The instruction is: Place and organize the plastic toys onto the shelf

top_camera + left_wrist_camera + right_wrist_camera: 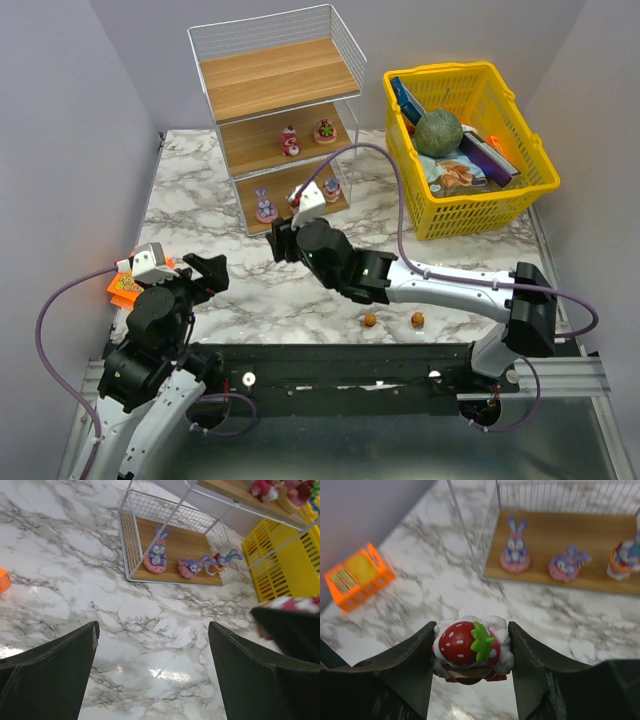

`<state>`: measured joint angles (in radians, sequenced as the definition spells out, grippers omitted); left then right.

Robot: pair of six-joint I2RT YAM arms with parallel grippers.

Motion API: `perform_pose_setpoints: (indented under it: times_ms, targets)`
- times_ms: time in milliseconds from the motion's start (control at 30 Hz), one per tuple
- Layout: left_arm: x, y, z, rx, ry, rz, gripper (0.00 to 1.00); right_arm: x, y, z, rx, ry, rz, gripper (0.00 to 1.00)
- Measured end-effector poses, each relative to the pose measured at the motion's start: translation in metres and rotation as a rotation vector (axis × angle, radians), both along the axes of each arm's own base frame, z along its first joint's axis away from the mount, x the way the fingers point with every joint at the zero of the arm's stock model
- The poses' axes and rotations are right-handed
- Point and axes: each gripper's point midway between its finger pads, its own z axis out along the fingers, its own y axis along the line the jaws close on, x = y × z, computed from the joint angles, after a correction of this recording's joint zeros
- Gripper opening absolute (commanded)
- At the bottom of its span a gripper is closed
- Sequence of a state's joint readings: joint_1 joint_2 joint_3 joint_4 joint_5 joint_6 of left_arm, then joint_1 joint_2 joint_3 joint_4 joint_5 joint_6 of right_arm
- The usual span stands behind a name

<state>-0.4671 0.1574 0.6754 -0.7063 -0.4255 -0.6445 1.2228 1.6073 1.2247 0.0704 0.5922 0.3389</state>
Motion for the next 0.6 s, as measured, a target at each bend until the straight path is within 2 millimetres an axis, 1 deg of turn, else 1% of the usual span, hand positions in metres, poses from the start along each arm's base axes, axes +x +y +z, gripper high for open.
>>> perform_pose_setpoints:
  times_ms: [67, 133, 167, 233, 267, 300, 467, 600]
  targets:
    - [0.002, 0.004, -0.005, 0.010, 0.036, 0.033, 0.99, 0.011, 0.009, 0.048, 0.052, -0.043, -0.019, 0.01]
    - [0.004, 0.008, -0.011, 0.021, 0.072, 0.065, 0.99, 0.023, 0.019, 0.082, 0.089, -0.075, -0.032, 0.01]
    - [0.005, 0.010, -0.012, 0.023, 0.079, 0.076, 0.99, 0.030, 0.023, 0.093, 0.096, -0.085, -0.041, 0.01]
    - [0.005, 0.013, -0.016, 0.028, 0.096, 0.098, 0.99, 0.047, 0.029, 0.106, 0.103, -0.101, -0.064, 0.01]
    - [0.005, 0.014, -0.017, 0.028, 0.101, 0.107, 0.99, 0.057, 0.031, 0.108, 0.100, -0.107, -0.077, 0.01]
    - [0.005, 0.015, -0.017, 0.028, 0.103, 0.111, 0.99, 0.065, 0.032, 0.106, 0.084, -0.109, -0.087, 0.01]
    - [0.005, 0.015, -0.021, 0.038, 0.123, 0.116, 0.99, 0.108, 0.050, 0.087, 0.008, -0.125, -0.124, 0.01]
    - [0.006, 0.015, -0.023, 0.043, 0.131, 0.116, 0.99, 0.128, 0.064, 0.073, -0.030, -0.136, -0.126, 0.01]
